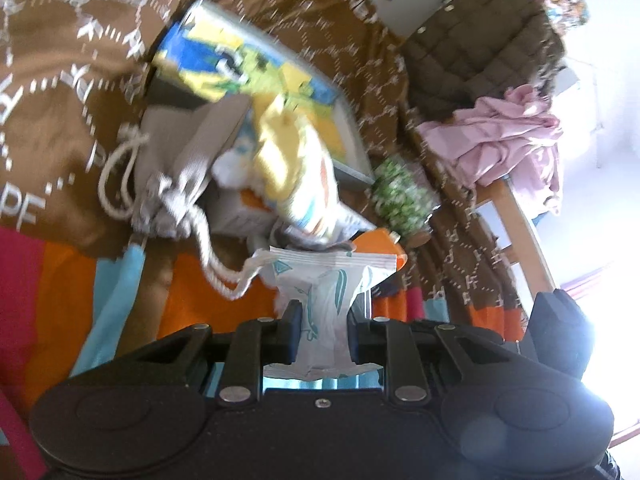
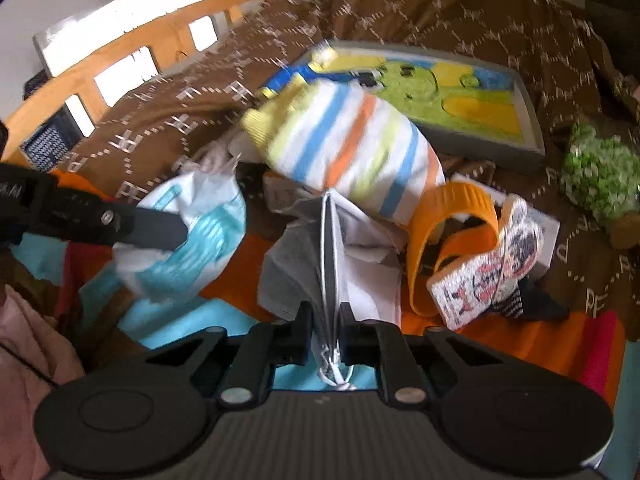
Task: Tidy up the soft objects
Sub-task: 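Carry the packet with the left tool while the right tool carries the mask toward the grey tray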
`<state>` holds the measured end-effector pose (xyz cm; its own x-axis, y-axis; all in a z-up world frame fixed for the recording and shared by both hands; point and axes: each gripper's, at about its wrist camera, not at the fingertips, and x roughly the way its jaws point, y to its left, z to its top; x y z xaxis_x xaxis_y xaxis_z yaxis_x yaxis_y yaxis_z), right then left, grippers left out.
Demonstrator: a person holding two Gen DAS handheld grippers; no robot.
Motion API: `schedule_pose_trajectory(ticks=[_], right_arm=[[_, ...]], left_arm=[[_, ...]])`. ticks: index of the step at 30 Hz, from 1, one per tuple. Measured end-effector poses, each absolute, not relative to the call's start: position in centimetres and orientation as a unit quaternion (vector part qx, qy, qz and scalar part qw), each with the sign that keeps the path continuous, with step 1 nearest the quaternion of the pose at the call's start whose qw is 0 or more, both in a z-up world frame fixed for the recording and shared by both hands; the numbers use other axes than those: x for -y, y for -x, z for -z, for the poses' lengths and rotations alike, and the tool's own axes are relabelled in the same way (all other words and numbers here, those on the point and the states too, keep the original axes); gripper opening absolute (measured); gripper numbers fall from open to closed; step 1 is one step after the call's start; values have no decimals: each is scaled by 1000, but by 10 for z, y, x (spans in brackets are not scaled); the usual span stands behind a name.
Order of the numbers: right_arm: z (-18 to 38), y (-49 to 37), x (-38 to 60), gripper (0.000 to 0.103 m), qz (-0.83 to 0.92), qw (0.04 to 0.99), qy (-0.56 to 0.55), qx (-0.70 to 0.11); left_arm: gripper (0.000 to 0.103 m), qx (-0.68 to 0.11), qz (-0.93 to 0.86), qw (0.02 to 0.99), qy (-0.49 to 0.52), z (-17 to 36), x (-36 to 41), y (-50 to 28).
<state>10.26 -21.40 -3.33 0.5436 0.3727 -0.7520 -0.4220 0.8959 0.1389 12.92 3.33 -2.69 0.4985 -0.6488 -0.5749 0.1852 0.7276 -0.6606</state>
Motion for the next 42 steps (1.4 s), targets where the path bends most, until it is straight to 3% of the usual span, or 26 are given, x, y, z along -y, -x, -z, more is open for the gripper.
schedule_pose_trajectory(ticks=[8, 14, 24, 42], right_arm=[[5, -90, 235, 14, -249, 905, -24, -344], [-6, -91, 243, 14, -235, 929, -46, -283], [-18, -147, 238, 14, -215, 949, -72, -221], [20, -295, 217, 14, -194, 940, -149, -240]], left_arm=[[24, -351, 268, 853, 278, 0, -42, -117], [25, -274, 254, 898, 231, -24, -39, -115], [25, -214, 204, 936, 191, -31, -29, -179], [25, -228, 130, 935, 239, 14, -44, -324]])
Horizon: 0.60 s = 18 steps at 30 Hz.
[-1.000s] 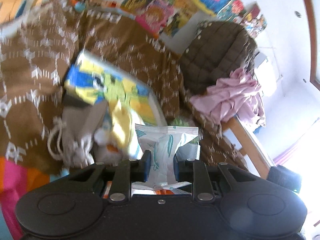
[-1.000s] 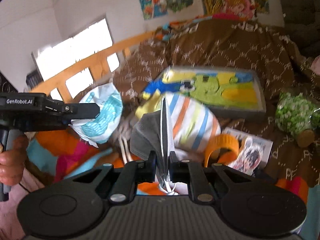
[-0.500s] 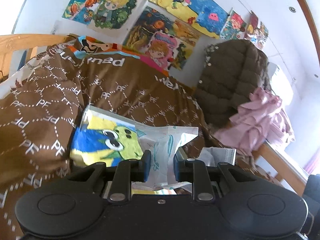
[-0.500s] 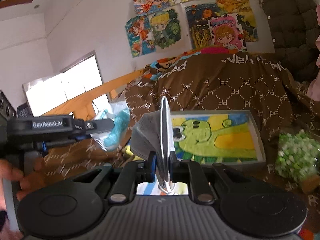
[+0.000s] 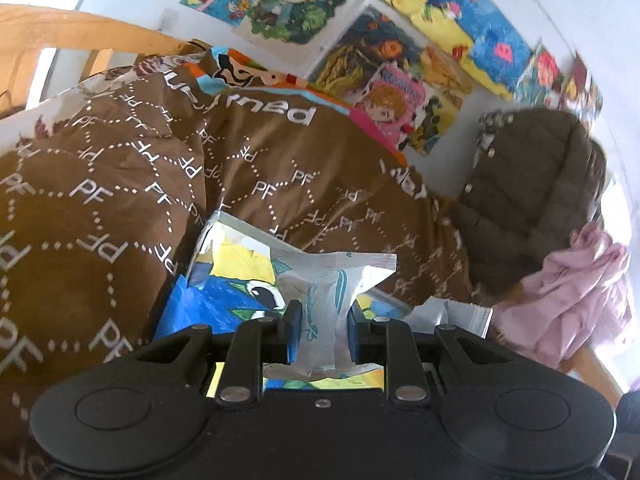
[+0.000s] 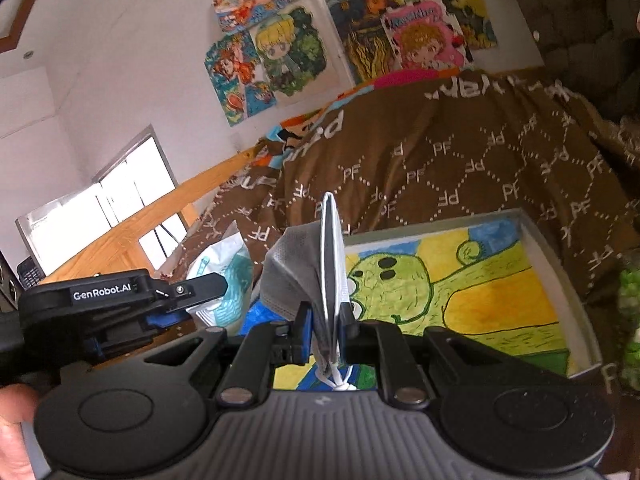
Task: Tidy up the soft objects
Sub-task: 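Carry the packet with the left tool while the right tool carries the mask toward the grey tray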
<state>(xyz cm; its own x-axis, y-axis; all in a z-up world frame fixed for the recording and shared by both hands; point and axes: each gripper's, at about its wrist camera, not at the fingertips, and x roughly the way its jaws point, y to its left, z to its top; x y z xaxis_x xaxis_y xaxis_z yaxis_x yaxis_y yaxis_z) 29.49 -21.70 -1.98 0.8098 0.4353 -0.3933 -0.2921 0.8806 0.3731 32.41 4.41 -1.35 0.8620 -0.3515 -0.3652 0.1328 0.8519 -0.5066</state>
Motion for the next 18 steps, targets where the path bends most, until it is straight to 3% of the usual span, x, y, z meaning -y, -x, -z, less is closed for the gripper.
schedule_pose_trajectory(ticks=[13, 18], right_arm=[[43, -316, 201, 15, -173, 930, -130, -296], [48, -317, 200, 21, -159, 932, -120, -304]], left_arm=[[25, -306, 102, 923, 211, 45, -55, -351], [25, -317, 90, 923, 197, 51, -53, -352]])
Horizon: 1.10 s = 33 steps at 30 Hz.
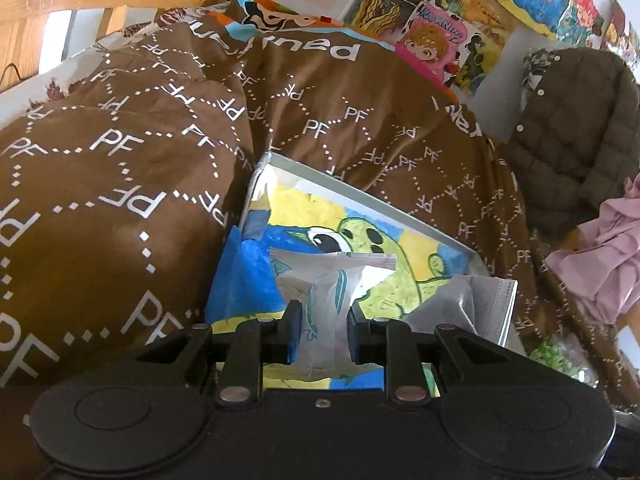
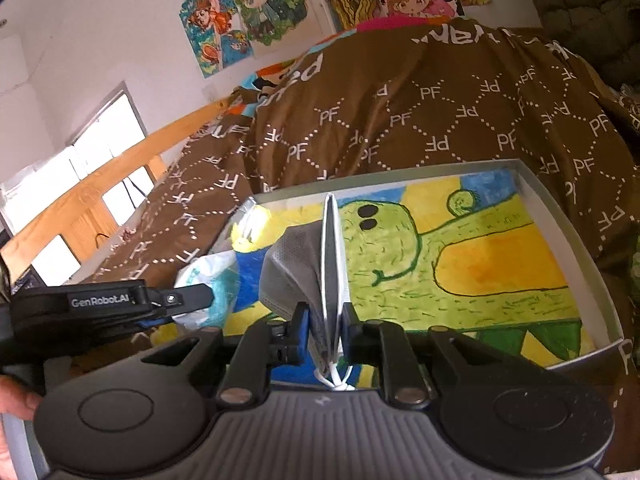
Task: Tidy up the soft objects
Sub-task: 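Carry the packet with the left tool while the right tool carries the mask toward the grey tray, then lower and release the packet into the tray while the right tool releases the mask there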
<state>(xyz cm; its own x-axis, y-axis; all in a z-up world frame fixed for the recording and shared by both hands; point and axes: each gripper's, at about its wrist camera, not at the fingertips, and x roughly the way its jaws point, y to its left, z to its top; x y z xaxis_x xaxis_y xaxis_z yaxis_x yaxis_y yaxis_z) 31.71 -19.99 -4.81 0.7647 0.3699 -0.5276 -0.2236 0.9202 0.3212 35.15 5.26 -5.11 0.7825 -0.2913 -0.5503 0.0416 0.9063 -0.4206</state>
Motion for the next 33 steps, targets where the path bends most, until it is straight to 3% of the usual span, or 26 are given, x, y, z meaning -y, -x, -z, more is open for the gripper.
schedule_pose_trajectory(ticks=[14, 17, 22, 33], right_arm=[[55, -321, 200, 28, -142, 932, -112, -315], [53, -320, 202, 37, -138, 933, -115, -312], [45, -316, 209, 57, -133, 935, -125, -303], [9, -283, 229, 88, -119, 953, -127, -250]], left_arm=[[29, -340, 93, 925, 145, 53, -36, -352], [33, -341, 91, 923, 151, 54, -36, -352], [58, -342, 76, 921, 168, 50, -40, -349], [81, -291, 63, 941, 158, 15, -36, -317]])
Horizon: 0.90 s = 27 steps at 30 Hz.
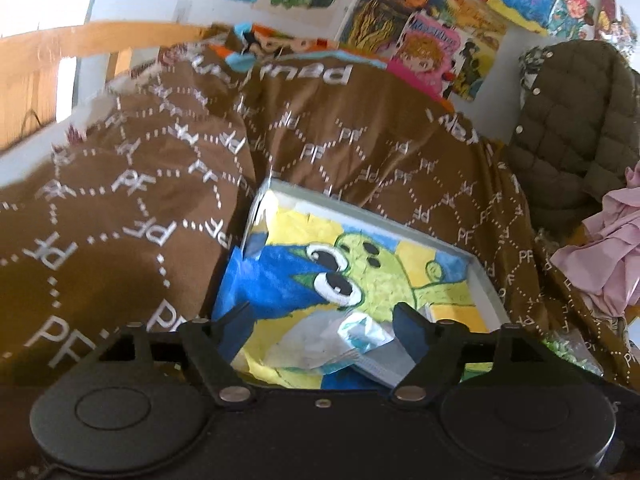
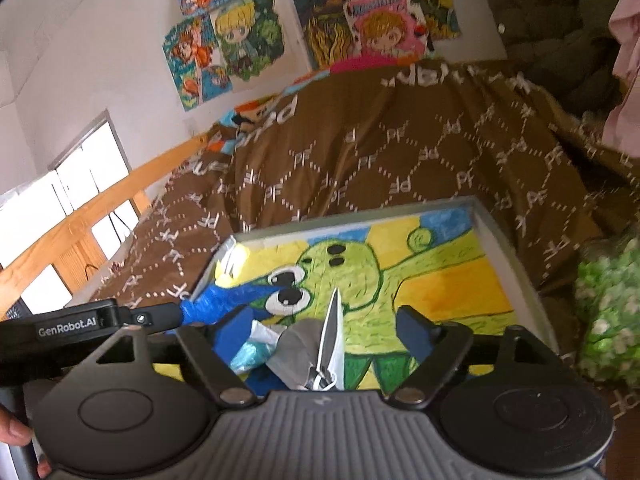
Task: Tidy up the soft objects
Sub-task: 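Lower and release the packet into the tray while the right tool releases the mask there, then move both tools back from the tray to the pile of soft items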
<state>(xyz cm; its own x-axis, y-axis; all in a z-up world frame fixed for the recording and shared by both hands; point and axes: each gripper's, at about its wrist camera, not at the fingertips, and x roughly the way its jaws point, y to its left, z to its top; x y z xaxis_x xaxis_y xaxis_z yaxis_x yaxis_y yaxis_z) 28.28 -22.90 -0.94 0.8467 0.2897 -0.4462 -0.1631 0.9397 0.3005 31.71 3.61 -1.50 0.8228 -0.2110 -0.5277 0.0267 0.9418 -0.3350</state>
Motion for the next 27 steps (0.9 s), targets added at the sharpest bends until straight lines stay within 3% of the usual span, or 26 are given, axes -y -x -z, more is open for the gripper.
schedule_pose_trajectory(ticks=[8, 12, 27], right_arm=[[-20, -247, 247, 101, -100, 969, -112, -198], [-33, -226, 250, 103, -96, 976, -91, -171], [-54, -138, 268, 103, -78, 989, -42, -115]], left_arm=[[91, -225, 60, 962, 144, -15, -33, -276], [101, -185, 50, 972, 138, -29, -32, -250], [102, -104, 77, 985, 113, -61, -10, -167]])
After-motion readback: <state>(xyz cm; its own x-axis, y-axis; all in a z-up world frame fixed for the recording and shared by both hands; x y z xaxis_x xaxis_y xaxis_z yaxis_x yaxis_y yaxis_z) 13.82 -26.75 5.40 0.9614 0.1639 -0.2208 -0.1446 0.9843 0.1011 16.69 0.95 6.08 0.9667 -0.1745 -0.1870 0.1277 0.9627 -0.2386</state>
